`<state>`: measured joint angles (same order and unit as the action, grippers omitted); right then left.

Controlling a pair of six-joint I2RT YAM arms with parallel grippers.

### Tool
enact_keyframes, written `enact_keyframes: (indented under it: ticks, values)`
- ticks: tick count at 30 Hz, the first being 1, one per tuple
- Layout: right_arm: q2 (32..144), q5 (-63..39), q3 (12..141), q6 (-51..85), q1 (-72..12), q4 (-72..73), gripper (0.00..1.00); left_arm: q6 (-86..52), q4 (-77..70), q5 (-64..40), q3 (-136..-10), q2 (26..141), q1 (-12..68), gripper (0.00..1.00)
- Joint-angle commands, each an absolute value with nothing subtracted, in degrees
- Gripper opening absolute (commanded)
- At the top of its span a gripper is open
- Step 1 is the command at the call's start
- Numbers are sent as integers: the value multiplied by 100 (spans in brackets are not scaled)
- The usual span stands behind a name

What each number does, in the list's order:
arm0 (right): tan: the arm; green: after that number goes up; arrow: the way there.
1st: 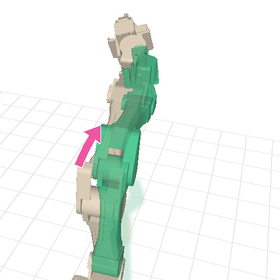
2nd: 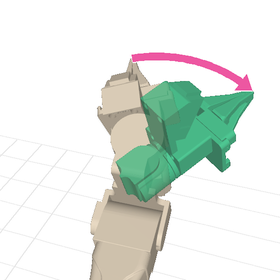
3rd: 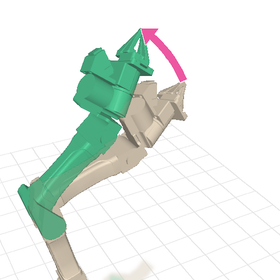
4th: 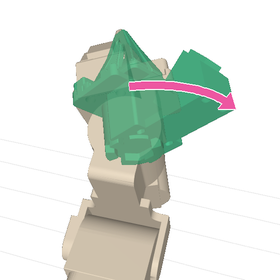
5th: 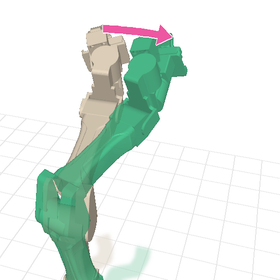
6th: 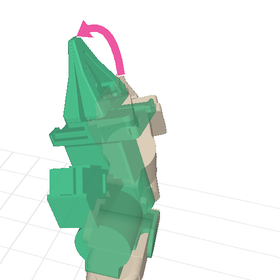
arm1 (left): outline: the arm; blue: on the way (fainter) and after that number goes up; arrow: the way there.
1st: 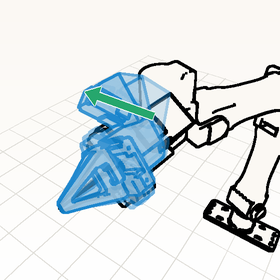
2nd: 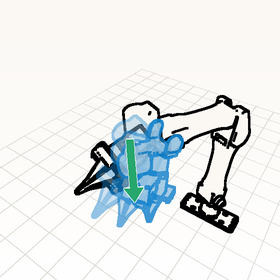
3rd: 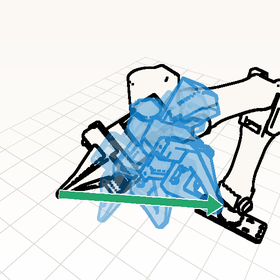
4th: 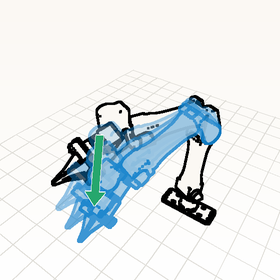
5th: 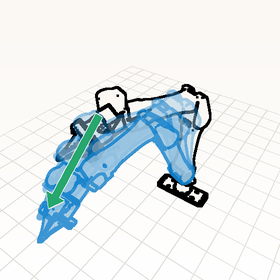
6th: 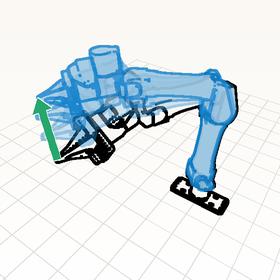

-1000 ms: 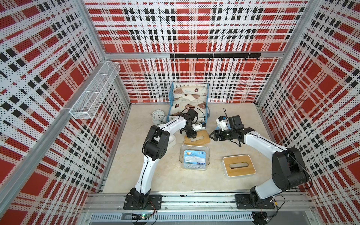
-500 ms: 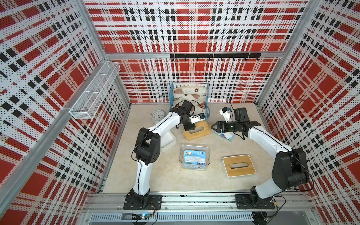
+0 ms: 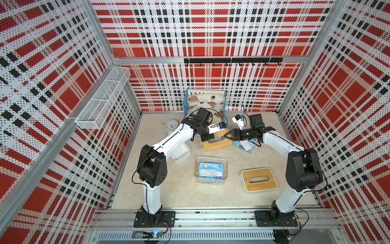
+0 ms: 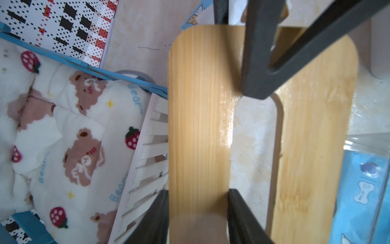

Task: Put the tissue paper into the tissue box
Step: Pick up the box lid from the center of the board.

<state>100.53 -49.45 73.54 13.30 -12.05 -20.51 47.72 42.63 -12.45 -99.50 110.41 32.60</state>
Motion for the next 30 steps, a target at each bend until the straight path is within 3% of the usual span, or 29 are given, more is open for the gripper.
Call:
enact_keyframes:
  ticks: [1, 7, 12, 17, 20, 26, 30]
  values:
    - [10081, -5501, 7356, 1415, -1157, -1627, 38, 4830, 4052, -1332, -9902, 10871, 3300, 26]
    - [10075, -5515, 7206, 1387, -1153, -1591, 0, 4766, 4043, -1314, -9902, 10929, 3331, 26]
    - [9893, -5471, 6916, 1592, -1150, -1266, 0, 4515, 3992, -1398, -9915, 10936, 3351, 31]
    - [9572, -5254, 6749, 1903, -1014, -1100, 0, 3246, 3432, -1373, -9864, 10741, 3315, 55]
    - [9237, -5063, 6543, 2294, -809, -873, 0, 1959, 2811, -1211, -9476, 10364, 3305, 63]
    - [8403, -4364, 6267, 2572, -488, -972, 0, -112, 2111, -783, -7741, 9068, 3268, 66]
    - [8160, -4179, 6233, 2490, -475, -1166, 0, -300, 2012, -656, -6413, 8035, 3444, 68]
